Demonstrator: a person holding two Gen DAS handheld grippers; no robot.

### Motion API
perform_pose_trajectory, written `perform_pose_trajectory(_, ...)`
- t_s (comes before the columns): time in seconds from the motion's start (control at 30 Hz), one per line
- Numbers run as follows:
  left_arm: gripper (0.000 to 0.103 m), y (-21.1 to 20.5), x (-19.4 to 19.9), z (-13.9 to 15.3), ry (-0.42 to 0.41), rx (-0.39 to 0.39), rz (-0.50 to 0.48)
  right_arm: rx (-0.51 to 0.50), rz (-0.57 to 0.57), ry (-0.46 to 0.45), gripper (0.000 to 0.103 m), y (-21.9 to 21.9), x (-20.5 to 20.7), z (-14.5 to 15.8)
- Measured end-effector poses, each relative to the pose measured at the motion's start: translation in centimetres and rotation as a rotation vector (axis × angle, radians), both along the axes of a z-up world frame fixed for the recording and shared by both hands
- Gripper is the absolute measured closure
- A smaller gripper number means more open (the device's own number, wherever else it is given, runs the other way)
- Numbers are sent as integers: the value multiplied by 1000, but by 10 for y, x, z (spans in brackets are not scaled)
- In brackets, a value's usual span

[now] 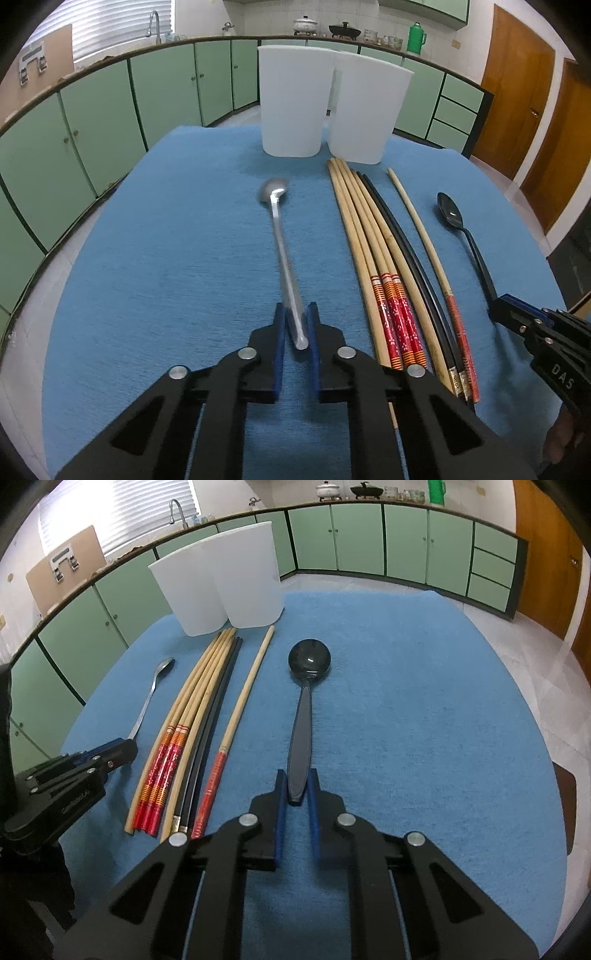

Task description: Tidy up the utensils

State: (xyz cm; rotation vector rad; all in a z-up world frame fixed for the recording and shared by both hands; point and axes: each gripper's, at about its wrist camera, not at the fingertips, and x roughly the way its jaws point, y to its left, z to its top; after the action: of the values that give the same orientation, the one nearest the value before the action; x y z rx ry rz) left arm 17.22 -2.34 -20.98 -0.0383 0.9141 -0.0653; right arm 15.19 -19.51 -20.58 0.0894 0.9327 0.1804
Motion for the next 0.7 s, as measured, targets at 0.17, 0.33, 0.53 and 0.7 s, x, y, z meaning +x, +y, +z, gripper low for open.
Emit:
perform_pose_trajectory(0.17,94,7,1,7,8,-5,-1,-35,13,-40,93,0,-1,13)
perform_pose_trajectory(0.33,94,14,-3,29,-29,3,-11,-39,22,-102,93,-2,-1,33)
perform_pose_trajectory(0.53,97,22,-3,64,-113,6,-24,-18,18,-165,93,-8,8,58)
perform_pose_trajectory(0.7,100,27,8,85,-163,4,-41,-11,24,-205,93,-13,22,79)
